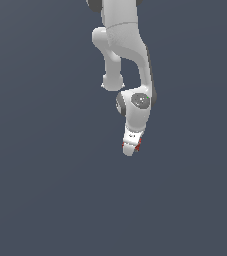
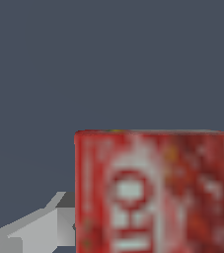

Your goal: Pick up the object and move it to a goal position.

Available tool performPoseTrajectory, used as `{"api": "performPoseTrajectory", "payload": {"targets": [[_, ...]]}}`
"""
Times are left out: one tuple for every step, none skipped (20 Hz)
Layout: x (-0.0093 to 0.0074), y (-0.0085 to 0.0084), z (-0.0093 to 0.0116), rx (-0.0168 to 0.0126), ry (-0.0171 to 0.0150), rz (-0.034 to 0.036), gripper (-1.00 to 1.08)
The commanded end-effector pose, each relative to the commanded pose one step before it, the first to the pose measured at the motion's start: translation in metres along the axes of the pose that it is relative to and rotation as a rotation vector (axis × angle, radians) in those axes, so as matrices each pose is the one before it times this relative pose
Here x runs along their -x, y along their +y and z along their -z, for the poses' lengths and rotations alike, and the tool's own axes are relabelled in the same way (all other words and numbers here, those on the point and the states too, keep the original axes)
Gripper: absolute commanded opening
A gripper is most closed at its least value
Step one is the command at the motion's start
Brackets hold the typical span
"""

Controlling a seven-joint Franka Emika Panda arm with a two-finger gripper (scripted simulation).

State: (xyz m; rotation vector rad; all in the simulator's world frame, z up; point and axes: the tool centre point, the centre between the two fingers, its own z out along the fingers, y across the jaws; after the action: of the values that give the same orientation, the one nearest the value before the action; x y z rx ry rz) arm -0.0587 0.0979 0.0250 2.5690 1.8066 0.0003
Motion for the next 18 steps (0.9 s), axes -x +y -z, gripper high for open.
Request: {"api": "performPoseTrajectory", "payload": {"targets": [[0.00350, -0.01140, 0.00389, 0.00004, -0.00016, 0.00001, -1.00], [0.00165, -0.00541, 0.00189, 0.00000, 0.00000, 0.00000, -1.00], [0.00178, -0.00581, 0.00204, 0.00000, 0.00000, 0.00000, -1.00], [0.00188, -0.00615, 0.00216, 0.00000, 0.00000, 0.00000, -1.00], [0.00183, -0.00597, 0.00210, 0.00000, 0.00000, 0.00000, -1.00], [0.00173, -0.00567, 0.00200, 0.00000, 0.00000, 0.00000, -1.00], [0.00159, -0.00535, 0.00161, -0.00028, -0.00063, 0.00003, -1.00], [0.00151, -0.00503, 0.00181, 0.00000, 0.00000, 0.00000, -1.00], [0.00140, -0.00470, 0.00170, 0.00000, 0.00000, 0.00000, -1.00], [0.00129, -0.00438, 0.00160, 0.00000, 0.00000, 0.00000, -1.00], [0.00119, -0.00403, 0.00147, 0.00000, 0.00000, 0.00000, -1.00], [0.00109, -0.00368, 0.00135, 0.00000, 0.00000, 0.00000, -1.00], [0.00098, -0.00333, 0.00122, 0.00000, 0.00000, 0.00000, -1.00], [0.00087, -0.00296, 0.00109, 0.00000, 0.00000, 0.00000, -1.00], [0.00075, -0.00260, 0.00097, 0.00000, 0.00000, 0.00000, -1.00], [0.00063, -0.00222, 0.00084, 0.00000, 0.00000, 0.00000, -1.00], [0.00050, -0.00185, 0.00072, 0.00000, 0.00000, 0.00000, -1.00], [0.00023, -0.00156, 0.00057, -0.00022, 0.00022, 0.00038, -1.00]]}}
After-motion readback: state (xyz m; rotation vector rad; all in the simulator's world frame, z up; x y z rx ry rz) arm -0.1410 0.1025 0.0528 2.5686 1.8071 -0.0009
